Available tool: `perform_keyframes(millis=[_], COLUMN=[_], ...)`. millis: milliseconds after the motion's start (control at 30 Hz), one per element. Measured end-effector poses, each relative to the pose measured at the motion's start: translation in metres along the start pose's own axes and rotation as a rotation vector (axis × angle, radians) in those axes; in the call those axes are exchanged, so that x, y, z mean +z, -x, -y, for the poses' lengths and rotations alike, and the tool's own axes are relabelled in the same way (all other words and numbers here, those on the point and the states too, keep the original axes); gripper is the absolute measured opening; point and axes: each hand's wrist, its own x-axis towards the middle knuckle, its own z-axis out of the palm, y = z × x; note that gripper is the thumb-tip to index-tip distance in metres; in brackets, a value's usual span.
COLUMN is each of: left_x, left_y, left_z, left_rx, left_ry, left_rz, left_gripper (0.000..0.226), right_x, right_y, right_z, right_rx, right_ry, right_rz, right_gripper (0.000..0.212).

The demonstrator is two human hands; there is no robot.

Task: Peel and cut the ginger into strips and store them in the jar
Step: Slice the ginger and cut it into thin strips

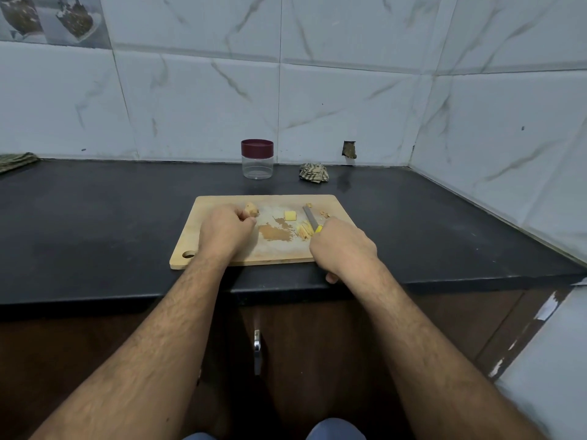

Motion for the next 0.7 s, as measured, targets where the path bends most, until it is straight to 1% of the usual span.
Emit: perform_keyframes(millis=[100, 167, 267, 367, 467, 500, 533, 600, 700], left_x=[0.002, 0.007, 0.020, 0.031, 0.031, 0.031, 0.029, 0.029, 0.030], left_y=[-0.007, -0.010, -0.014, -0.026, -0.042, -0.047, -0.051, -0.055, -0.057], left_z=[-0.005, -0.012, -0.029, -0.045, -0.058, -0.061, -0.064, -0.069, -0.068], left_rx=[0.018, 0.059, 0.145, 0.211, 0.217, 0.207, 0.203, 0.208, 0.203], left_ry=[-0.084, -0.069, -0.042, -0.109, -0.234, -0.279, -0.325, -0.376, -0.338], left_rz=[0.039, 0.065, 0.114, 0.191, 0.361, 0.419, 0.461, 0.487, 0.475], left_gripper=[0.009, 0.007, 0.022, 0.036, 0.050, 0.051, 0.049, 0.040, 0.026], right_x=[0.005, 0.013, 0.022, 0.025, 0.027, 0.027, 0.026, 0.025, 0.026], right_y=[-0.005, -0.009, -0.015, -0.020, -0.024, -0.025, -0.025, -0.026, -0.027], right_z=[0.002, 0.000, -0.007, -0.014, -0.017, -0.017, -0.017, -0.018, -0.018], right_rx=[-0.025, -0.038, -0.051, -0.064, -0.061, -0.060, -0.061, -0.061, -0.055], right_ry=[-0.089, -0.156, -0.219, -0.274, -0.291, -0.299, -0.310, -0.329, -0.323], right_rz=[-0.003, -0.017, -0.042, -0.047, -0.044, -0.037, -0.030, -0.018, -0.016], right_gripper=[0.019, 0.020, 0.017, 0.023, 0.025, 0.024, 0.023, 0.022, 0.023])
